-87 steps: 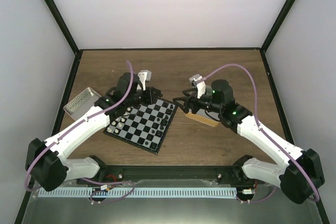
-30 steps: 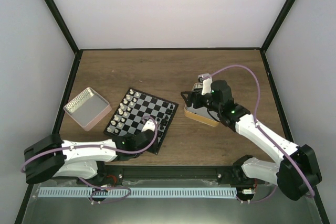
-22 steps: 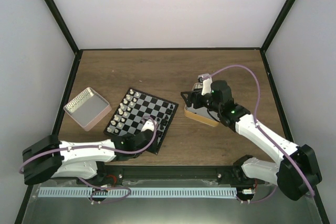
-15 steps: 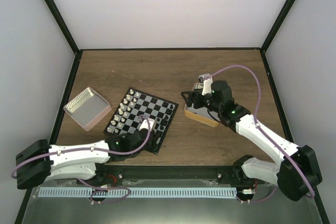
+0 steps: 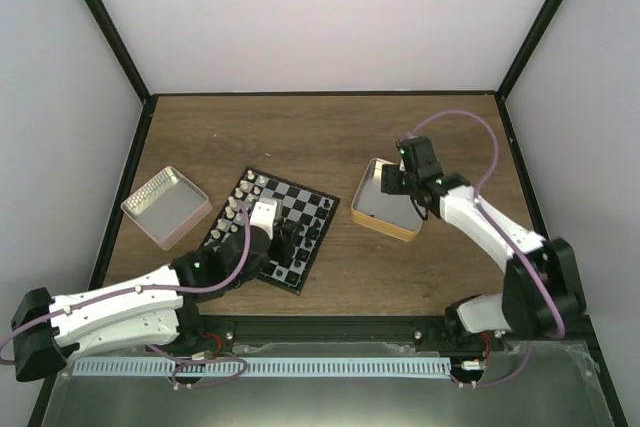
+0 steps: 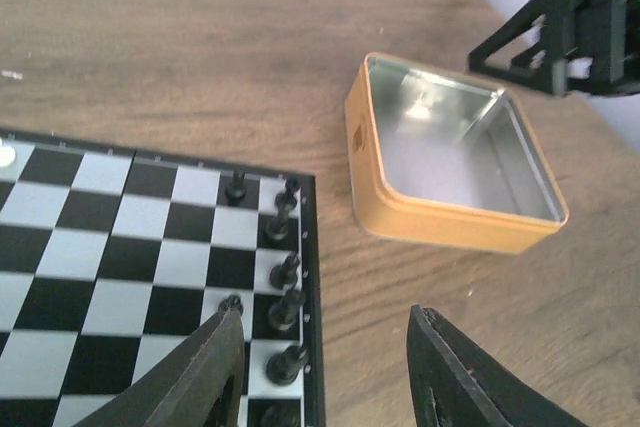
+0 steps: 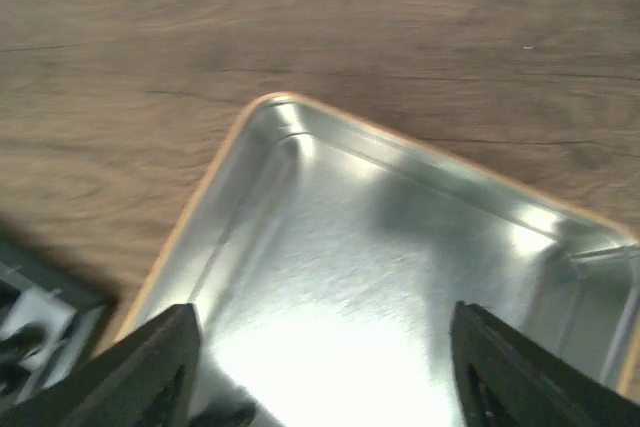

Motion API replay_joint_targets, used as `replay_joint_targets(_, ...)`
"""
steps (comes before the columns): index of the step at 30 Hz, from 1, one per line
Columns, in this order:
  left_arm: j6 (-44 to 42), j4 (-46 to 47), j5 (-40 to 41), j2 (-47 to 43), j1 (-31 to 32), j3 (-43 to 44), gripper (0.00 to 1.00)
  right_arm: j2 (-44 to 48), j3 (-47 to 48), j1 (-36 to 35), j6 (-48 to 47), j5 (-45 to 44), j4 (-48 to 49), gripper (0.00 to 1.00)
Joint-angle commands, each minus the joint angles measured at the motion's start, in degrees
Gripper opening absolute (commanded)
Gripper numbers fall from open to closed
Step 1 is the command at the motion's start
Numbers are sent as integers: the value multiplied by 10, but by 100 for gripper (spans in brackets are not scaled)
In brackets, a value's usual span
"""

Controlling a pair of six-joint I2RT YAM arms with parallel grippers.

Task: Set up the chess pieces on the board
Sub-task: Adjust the storage box at the center of the board.

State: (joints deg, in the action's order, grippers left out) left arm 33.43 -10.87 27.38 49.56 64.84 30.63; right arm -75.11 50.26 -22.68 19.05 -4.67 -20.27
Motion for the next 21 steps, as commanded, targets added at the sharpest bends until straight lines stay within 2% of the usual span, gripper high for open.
replay_joint_targets(1, -52, 24, -9, 9, -15, 37, 48, -91, 84, 28, -72, -87, -65, 74)
replay_joint_targets(5, -67, 28, -16, 17, -25, 49, 49, -166, 136, 38, -101, -123, -79, 86)
replay_joint_targets(8, -70, 33, -24, 17, -31, 44, 49, -195, 155, 41, -127, -117, -59, 89)
replay_joint_targets(15, -74, 38, -31, 22, -42, 42, 49, -272, 191, 63, -186, -123, -33, 88)
replay_joint_targets(18, -77, 43, -38, 25, -47, 43, 49, -290, 194, 71, -200, -98, -22, 87)
replay_joint_targets(21, -82, 49, -42, 29, -49, 43, 49, -304, 199, 76, -192, -76, -27, 78)
